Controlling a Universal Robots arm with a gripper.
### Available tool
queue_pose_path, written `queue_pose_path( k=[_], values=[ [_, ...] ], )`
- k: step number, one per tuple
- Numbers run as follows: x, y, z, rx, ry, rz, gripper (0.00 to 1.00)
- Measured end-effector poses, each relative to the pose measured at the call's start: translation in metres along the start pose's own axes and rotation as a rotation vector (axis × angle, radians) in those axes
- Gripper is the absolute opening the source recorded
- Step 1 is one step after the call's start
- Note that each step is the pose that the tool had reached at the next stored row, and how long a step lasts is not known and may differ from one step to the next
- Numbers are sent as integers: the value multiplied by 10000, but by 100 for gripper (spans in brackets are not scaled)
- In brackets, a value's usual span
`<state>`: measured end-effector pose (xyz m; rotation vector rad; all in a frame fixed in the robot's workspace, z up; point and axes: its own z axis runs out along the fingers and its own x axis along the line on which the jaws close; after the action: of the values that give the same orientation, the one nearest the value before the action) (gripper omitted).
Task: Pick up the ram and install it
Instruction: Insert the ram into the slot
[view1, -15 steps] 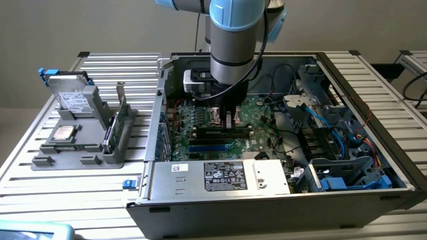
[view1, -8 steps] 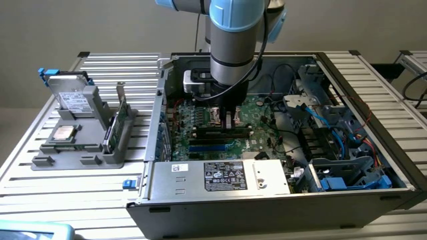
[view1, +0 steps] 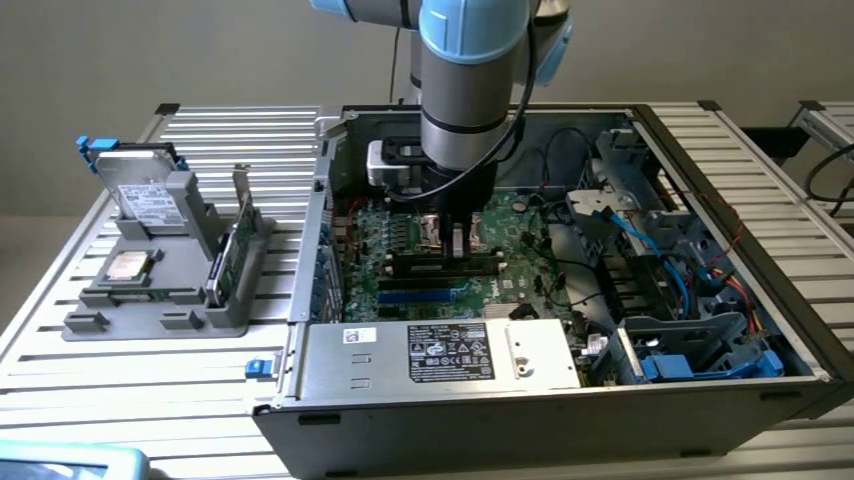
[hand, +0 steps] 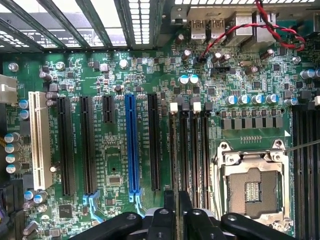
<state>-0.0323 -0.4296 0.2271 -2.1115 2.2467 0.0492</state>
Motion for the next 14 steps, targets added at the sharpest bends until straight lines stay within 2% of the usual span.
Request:
queue_pose_path(
  k=[1, 2, 4, 5, 8, 14],
  values=[
    [0, 0, -7, 0, 2, 1, 20],
    [-1, 1, -15, 0, 1, 2, 33],
    [-3, 0, -47, 0, 2, 2, 33],
    [-4, 0, -75, -1, 2, 2, 39],
    [-10, -1, -168, -1, 3, 3, 39],
    [-26, -6, -417, 1, 2, 2, 39]
  ],
)
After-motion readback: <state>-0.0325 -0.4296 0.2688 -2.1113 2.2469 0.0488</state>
